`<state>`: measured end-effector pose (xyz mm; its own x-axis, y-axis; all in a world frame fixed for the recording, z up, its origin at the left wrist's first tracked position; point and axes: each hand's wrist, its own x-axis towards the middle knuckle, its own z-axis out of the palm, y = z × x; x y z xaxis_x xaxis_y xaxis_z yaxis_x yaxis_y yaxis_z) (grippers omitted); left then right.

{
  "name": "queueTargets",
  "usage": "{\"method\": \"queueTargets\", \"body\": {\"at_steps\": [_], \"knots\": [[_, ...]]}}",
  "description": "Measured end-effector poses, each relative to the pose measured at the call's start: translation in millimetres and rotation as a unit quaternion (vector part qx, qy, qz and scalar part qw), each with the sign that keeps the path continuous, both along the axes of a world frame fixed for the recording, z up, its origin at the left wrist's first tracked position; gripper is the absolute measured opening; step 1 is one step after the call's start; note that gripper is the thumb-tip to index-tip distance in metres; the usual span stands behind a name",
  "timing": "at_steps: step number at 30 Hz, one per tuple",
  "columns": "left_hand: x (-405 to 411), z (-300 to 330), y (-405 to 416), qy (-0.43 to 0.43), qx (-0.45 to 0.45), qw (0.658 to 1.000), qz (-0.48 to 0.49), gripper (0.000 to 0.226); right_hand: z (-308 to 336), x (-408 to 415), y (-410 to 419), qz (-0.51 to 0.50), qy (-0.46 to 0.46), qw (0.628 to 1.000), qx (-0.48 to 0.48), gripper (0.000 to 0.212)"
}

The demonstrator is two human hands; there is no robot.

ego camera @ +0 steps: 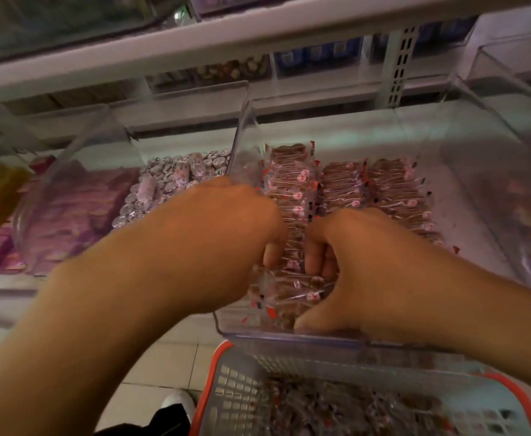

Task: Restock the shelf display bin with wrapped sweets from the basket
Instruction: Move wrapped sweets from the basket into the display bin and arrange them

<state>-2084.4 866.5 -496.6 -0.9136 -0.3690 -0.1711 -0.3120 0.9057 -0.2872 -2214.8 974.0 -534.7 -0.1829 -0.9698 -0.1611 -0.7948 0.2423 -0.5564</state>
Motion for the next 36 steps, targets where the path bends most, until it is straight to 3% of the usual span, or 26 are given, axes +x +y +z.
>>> {"method": "queueTargets", "body": {"at_steps": [2,6,10,14,18,20,24,31,36], "knots": [[2,1,-5,0.022,0.034,0.999,-0.014,0.031,1,4,-1,-0.003,-0.012,1.000,0.006,0.051],[0,-2,1,0.014,0.002,0.999,-0.033,0.033,0,10,-2,-0.014,-0.017,1.000,0.005,0.055],[0,10,0,0.011,0.133,0.991,-0.014,0.027,-1,12,-1,-0.027,-0.030,0.999,0.010,0.062],[-3,3,4,0.001,0.044,0.998,-0.034,0.055,0,6,1,-0.035,-0.107,0.993,0.040,0.055],[-3,-6,6,0.004,0.005,1.000,-0.031,0.049,8,-16,2,-0.086,-0.297,0.942,0.132,0.037],[-3,-5,5,-0.008,0.017,1.000,-0.023,0.048,8,-21,1,-0.130,-0.326,0.922,0.165,0.026],[-5,-4,4,-0.029,0.015,0.999,-0.015,0.047,-1,-12,-4,-0.143,-0.374,0.885,0.235,0.043],[-7,-1,6,-0.027,-0.021,0.999,-0.031,0.046,-11,-4,3,-0.183,-0.470,0.856,0.114,0.012],[-3,2,3,-0.045,-0.004,0.999,-0.028,0.058,-14,-2,4,-0.174,-0.441,0.876,0.090,0.013]]}}
